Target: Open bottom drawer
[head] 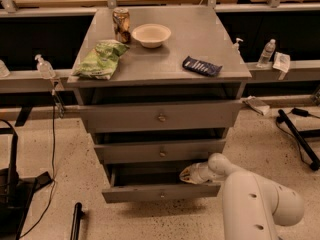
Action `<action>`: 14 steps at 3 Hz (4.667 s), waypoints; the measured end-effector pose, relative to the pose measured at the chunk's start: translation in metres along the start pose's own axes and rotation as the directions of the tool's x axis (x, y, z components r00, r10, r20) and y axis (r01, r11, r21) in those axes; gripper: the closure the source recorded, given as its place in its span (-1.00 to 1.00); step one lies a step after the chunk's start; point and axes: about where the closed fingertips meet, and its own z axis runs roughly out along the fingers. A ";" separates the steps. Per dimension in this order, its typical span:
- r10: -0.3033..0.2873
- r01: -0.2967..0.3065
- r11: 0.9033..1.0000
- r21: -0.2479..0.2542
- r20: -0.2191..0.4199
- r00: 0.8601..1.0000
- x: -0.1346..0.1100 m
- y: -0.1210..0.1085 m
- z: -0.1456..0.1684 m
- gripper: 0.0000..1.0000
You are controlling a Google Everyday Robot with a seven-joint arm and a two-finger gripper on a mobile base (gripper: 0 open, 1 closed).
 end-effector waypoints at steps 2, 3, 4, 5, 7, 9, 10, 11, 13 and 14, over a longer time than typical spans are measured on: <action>-0.006 0.007 0.997 -0.075 0.009 1.000 0.005 0.010 0.024 1.00; -0.030 0.033 0.992 -0.123 0.031 0.999 0.006 0.016 0.021 1.00; -0.060 0.067 0.980 -0.190 0.041 0.997 0.007 0.025 0.005 1.00; -0.083 0.093 0.962 -0.256 0.051 0.995 0.006 0.036 -0.009 1.00; -0.070 0.080 0.989 -0.123 0.086 0.994 -0.016 0.025 -0.020 1.00; 0.044 -0.046 0.994 0.097 0.023 0.999 -0.026 0.001 0.000 1.00; 0.062 -0.060 0.995 0.076 -0.022 0.998 -0.016 -0.010 0.019 1.00; 0.078 -0.077 0.997 0.009 -0.050 0.996 -0.001 -0.006 0.032 1.00; 0.072 -0.079 0.992 -0.097 -0.064 0.995 0.008 0.030 0.020 1.00; 0.053 -0.064 0.985 -0.157 -0.074 0.996 0.008 0.049 0.011 1.00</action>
Offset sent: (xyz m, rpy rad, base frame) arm 0.0032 0.0047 -0.0351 -0.0245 0.0943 0.0727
